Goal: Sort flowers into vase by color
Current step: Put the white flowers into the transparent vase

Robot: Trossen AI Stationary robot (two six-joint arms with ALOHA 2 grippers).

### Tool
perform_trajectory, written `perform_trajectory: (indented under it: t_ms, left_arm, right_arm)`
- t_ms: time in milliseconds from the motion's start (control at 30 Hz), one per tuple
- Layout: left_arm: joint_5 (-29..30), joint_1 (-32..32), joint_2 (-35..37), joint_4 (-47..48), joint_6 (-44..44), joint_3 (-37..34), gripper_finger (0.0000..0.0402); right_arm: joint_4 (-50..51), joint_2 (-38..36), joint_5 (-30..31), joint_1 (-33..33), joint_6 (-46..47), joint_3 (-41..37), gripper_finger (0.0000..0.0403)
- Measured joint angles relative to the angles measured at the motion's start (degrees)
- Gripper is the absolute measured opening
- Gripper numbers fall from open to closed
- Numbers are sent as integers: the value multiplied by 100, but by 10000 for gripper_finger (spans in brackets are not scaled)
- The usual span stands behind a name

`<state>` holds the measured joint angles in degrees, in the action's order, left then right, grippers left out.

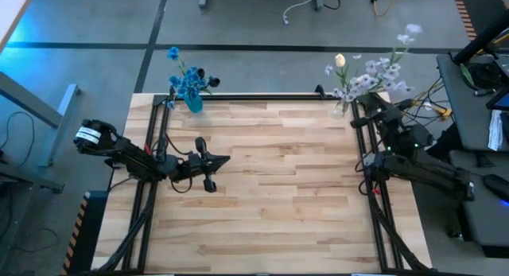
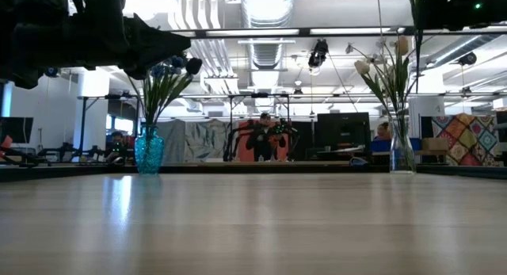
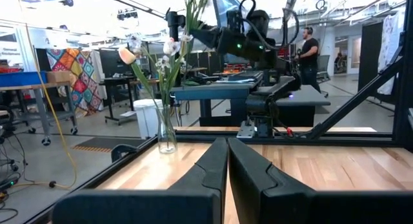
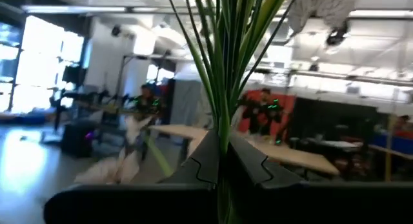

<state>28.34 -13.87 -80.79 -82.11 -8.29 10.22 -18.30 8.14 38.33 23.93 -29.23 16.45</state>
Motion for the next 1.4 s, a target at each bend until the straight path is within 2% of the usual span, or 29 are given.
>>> perform_trajectory:
  t_ms: [167,367,500,667,1100,1400]
  left_arm:
    - [-7,0,0,0,0,0,0]
    - [-13,-1,0,1,-1,0,0]
    - [-13,0,0,0,0,0,0]
    - [-11,0,0,2,-2,0,0]
    - [-7,0,0,2,0,0,0]
    - [-5,0,0,2,0,0,0]
  right_arm:
    - [-1095,513,338,10,-429,-13,9]
    - [-2156,1342,387,131,-639,-13,9]
    - [-2463,1901,577,386,-638,-15,9]
    - [-2564,2308,539,773,-256,-35,9]
    - [-3799,2462,604,1004,83,-741,9]
    - [-4313,2462,671,1053,270,-1105,9]
